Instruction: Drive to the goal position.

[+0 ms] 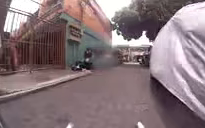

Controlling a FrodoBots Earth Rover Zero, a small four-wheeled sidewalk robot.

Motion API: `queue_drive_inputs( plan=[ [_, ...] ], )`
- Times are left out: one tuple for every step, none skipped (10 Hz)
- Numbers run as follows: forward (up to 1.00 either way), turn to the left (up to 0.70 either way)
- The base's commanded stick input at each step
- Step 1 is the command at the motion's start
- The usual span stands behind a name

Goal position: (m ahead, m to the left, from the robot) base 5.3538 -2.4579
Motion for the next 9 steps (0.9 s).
queue_drive_inputs(
  plan=[
    [0.7, -0.14],
    [0.7, -0.14],
    [0.7, -0.14],
    [0.7, -0.14],
    [0.7, -0.14],
    [0.7, -0.14],
    [0.7, -0.14],
    [0.7, -0.14],
    [0.7, -0.14]
  ],
)
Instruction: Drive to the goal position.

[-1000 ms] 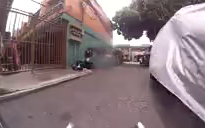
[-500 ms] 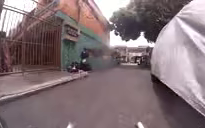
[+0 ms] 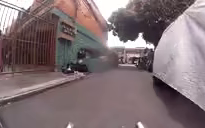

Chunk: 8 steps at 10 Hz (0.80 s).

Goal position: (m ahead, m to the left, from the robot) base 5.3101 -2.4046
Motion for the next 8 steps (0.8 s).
queue_drive_inputs(
  plan=[
    [0.7, -0.14],
    [0.7, -0.14],
    [0.7, -0.14],
    [0.7, -0.14],
    [0.7, -0.14],
    [0.7, -0.14],
    [0.7, -0.14],
    [0.7, -0.14]
  ],
)
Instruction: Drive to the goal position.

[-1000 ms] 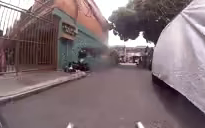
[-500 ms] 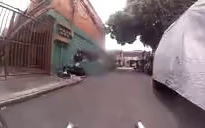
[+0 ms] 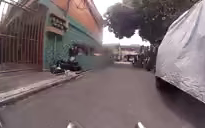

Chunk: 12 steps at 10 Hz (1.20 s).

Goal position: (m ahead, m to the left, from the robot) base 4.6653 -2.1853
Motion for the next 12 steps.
queue_drive_inputs(
  plan=[
    [0.7, -0.14],
    [0.7, -0.14],
    [0.7, -0.14],
    [0.7, -0.14],
    [0.7, -0.14],
    [0.7, -0.14],
    [0.7, -0.14],
    [0.7, -0.14],
    [0.7, -0.14],
    [0.7, -0.14],
    [0.7, -0.14],
    [0.7, -0.14]
  ],
)
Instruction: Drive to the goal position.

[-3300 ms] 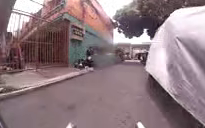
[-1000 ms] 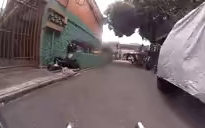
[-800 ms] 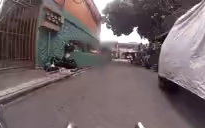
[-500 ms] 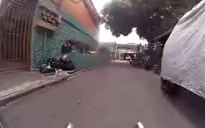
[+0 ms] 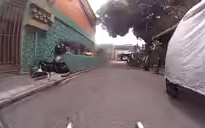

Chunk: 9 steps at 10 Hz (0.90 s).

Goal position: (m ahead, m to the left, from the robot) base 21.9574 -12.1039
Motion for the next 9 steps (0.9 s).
queue_drive_inputs(
  plan=[
    [0.7, -0.14],
    [0.7, -0.14],
    [0.7, -0.14],
    [0.7, -0.14],
    [0.7, -0.14],
    [0.7, -0.14],
    [0.7, -0.14],
    [0.7, -0.14],
    [0.7, -0.14]
  ],
)
